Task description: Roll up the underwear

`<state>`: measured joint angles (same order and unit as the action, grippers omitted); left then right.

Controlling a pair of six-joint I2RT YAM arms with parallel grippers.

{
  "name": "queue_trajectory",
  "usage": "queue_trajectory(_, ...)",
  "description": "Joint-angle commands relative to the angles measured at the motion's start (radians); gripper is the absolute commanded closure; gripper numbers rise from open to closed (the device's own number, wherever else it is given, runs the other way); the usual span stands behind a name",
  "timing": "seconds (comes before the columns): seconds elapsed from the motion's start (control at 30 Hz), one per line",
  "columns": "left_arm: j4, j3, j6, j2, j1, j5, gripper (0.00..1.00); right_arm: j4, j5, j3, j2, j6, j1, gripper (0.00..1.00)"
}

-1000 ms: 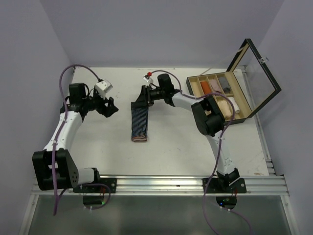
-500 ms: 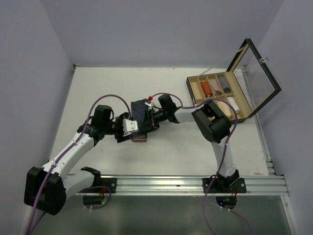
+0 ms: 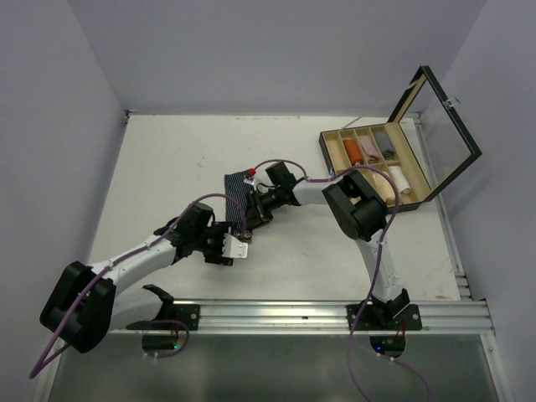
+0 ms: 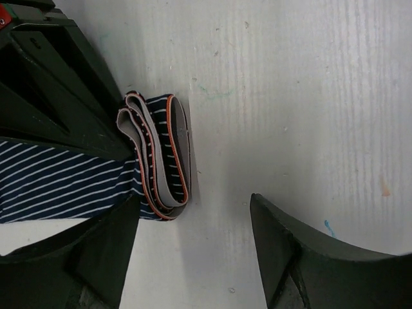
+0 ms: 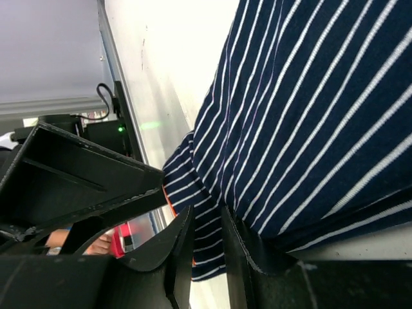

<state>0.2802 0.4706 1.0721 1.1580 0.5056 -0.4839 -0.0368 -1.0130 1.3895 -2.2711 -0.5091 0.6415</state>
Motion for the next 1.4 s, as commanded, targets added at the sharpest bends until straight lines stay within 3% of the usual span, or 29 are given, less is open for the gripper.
queue_trajectory(0.0,-0.160,-0.026,0.051,0.023,0.025,0.053,0.28,-0.121,0.119,-0.007,-0.061,0.103,0.004,0.71)
queue_trajectory(0.17,-0.309,-0.082,0.043,0.038,0.054,0.117,0.35,-0.141,0.129,-0.018,-0.064,0.119,0.004,0.73)
queue_trajectory(0.37,-0.371,-0.113,0.087,0.112,0.062,0.143,0.42,-0.153,0.122,-0.017,-0.071,0.127,0.004,0.78)
queue_trajectory(0.5,-0.380,-0.101,0.103,0.155,0.063,0.150,0.54,-0.150,0.111,-0.017,-0.074,0.116,0.004,0.83)
queue_trajectory(0.6,-0.352,-0.073,0.104,0.164,0.063,0.134,0.70,-0.146,0.109,-0.020,-0.064,0.107,0.004,0.87)
queue_trajectory(0.77,-0.117,0.023,0.100,0.195,0.065,0.088,0.92,-0.083,0.097,-0.029,-0.016,0.052,-0.017,0.86)
queue_trajectory(0.93,0.141,0.157,0.069,0.246,0.063,0.013,1.00,-0.072,0.068,0.019,0.089,0.075,-0.112,0.70)
queue_trajectory(1.07,0.330,0.305,0.038,0.360,0.060,-0.073,1.00,-0.213,0.105,0.071,0.202,0.295,-0.216,0.51)
queue_trajectory(1.23,0.505,0.460,-0.014,0.524,0.004,-0.175,1.00,-0.427,0.192,0.071,0.369,0.623,-0.311,0.44)
queue_trajectory(1.37,0.638,0.673,-0.049,0.699,-0.064,-0.238,1.00,-0.471,0.273,-0.015,0.612,0.820,-0.316,0.42)
